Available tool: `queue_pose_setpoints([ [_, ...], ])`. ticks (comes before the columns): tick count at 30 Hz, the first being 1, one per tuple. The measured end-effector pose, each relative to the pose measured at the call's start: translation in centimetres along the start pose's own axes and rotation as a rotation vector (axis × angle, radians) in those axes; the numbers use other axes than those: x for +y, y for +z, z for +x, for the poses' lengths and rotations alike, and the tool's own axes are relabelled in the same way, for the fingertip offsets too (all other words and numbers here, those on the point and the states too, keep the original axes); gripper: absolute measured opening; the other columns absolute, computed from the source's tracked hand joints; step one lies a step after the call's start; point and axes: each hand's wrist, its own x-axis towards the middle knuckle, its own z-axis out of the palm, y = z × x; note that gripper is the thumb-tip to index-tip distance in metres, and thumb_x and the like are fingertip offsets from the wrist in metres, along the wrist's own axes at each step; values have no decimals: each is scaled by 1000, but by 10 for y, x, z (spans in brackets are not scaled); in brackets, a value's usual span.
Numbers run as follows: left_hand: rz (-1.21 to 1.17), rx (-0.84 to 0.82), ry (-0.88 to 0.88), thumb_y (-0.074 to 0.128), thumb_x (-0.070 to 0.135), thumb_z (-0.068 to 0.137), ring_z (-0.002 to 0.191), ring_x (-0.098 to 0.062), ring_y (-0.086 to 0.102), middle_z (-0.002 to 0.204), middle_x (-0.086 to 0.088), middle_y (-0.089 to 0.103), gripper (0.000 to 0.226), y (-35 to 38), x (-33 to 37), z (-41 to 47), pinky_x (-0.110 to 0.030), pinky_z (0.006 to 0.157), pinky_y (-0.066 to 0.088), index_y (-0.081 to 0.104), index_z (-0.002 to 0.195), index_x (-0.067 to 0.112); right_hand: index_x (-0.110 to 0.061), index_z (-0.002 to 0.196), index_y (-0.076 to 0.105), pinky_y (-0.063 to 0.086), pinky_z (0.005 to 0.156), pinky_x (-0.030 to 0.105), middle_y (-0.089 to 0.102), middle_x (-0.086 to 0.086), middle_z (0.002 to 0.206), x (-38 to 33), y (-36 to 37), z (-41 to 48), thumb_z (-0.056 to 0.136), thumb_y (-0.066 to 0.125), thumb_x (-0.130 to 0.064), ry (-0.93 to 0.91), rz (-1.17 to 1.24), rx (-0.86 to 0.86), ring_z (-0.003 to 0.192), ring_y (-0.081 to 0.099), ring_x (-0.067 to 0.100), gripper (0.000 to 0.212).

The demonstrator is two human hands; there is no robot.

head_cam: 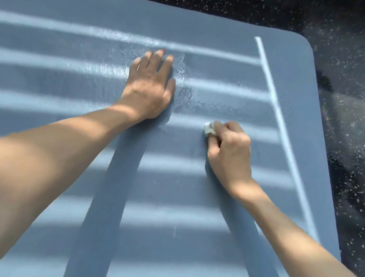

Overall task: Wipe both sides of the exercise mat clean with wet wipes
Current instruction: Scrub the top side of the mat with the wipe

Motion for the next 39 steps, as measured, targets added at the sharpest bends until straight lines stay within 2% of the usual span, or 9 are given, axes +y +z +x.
queue_pose_setpoints([
  [5,-19,-32,-31,29,33,103,150,-29,10,164,-9,16,56,6,1,37,-42,119,8,23,155,12,-9,80,65,41,57,36,52,10,74,-10,-5,-25,85,53,-16,-257,72,-325,68,55,31,14],
  [9,-52,-9,-85,30,29,104,151,-27,9,164,-8,14,55,18,6,44,-40,120,6,21,156,13,-9,80,66,40,64,35,54,15,79,25,0,62,84,50,-15,19,-60,-56,73,57,36,18],
  [15,-95,-6,-91,26,31,97,150,-29,14,162,-10,21,59,15,9,43,-39,120,10,28,153,12,-4,84,65,46,58,36,53,9,77,3,-4,22,85,48,-15,-272,75,-320,71,54,30,20],
  [19,-136,7,-102,28,32,91,147,-31,20,159,-13,29,63,10,10,44,-41,119,13,36,149,9,-7,77,63,39,64,38,54,13,76,19,7,89,83,53,-17,-58,7,-84,68,56,35,16],
  [21,-135,21,-106,27,34,90,145,-33,24,157,-14,33,64,10,9,45,-43,119,16,40,147,9,-7,78,63,33,61,36,52,12,74,5,12,64,84,50,-19,-106,50,-210,68,54,33,18],
  [24,-127,12,-106,24,37,88,143,-36,28,154,-15,36,67,10,9,46,-47,118,21,42,145,8,-10,83,64,44,59,38,51,9,76,3,1,56,83,46,-22,-254,122,-419,70,54,31,21],
  [28,-134,20,-116,29,35,87,140,-37,32,151,-16,40,63,8,10,47,-48,117,25,46,142,7,-5,83,67,44,59,37,51,12,74,26,10,135,84,46,-17,-147,52,-92,68,54,32,23],
  [34,-136,24,-121,34,34,87,138,-37,36,149,-15,43,61,9,8,49,-49,115,29,48,140,7,-4,86,66,44,67,36,54,11,81,17,0,112,86,42,-21,-376,118,-397,75,54,31,29],
  [39,-128,42,-126,37,34,86,137,-35,38,148,-14,45,60,12,8,50,-44,114,26,51,138,7,-4,82,66,41,66,33,52,12,78,18,27,201,83,48,-12,-211,86,-150,72,55,32,20],
])
